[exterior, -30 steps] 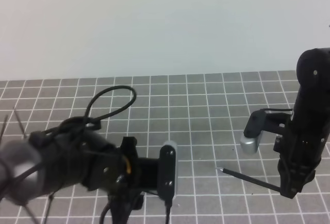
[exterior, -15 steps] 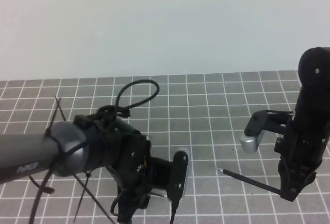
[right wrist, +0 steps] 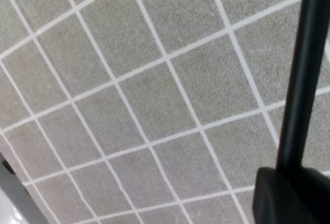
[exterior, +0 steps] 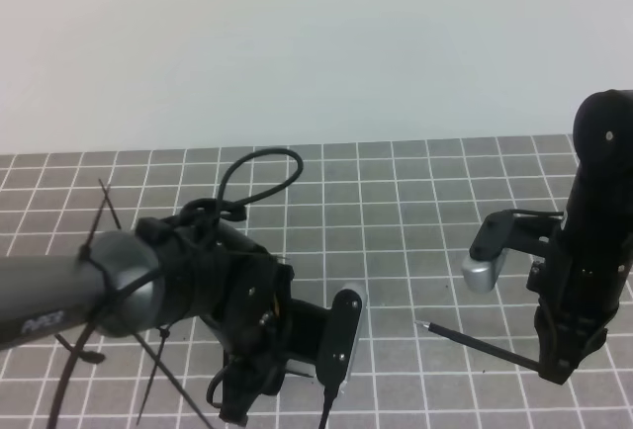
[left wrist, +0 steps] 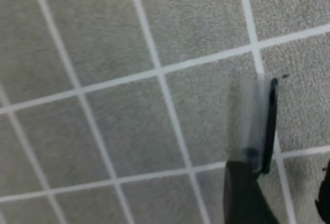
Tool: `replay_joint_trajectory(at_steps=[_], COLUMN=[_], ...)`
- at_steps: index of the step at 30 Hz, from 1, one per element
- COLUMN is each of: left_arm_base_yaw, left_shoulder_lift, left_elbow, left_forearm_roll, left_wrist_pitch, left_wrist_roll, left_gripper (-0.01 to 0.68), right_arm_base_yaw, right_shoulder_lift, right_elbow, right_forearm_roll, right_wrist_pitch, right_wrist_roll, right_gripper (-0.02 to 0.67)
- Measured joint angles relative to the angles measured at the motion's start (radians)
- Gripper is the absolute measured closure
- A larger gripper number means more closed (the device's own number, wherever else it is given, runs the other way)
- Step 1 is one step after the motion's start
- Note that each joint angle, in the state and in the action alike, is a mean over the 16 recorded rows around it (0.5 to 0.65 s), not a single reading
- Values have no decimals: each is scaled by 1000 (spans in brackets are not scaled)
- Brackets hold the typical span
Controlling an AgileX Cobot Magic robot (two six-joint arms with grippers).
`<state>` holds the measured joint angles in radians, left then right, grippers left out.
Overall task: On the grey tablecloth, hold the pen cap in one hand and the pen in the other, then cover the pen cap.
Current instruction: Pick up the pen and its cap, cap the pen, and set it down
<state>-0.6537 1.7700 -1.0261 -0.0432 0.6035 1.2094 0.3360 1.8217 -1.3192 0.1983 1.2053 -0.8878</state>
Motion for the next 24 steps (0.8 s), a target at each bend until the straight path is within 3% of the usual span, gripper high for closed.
replay_joint_trajectory(at_steps=[24], left_arm_base_yaw=[0], left_shoulder_lift=[15], left_elbow=[-1], left_forearm_roll=[-2], left_wrist_pitch=[-51], left_wrist_roll=[-18], left_gripper=[377], right_arm_base_yaw=[0], right_shoulder_lift=[0], right_elbow=[0], right_forearm_roll=[29], right_wrist_pitch=[8], right_wrist_roll=[7], right_gripper=[652])
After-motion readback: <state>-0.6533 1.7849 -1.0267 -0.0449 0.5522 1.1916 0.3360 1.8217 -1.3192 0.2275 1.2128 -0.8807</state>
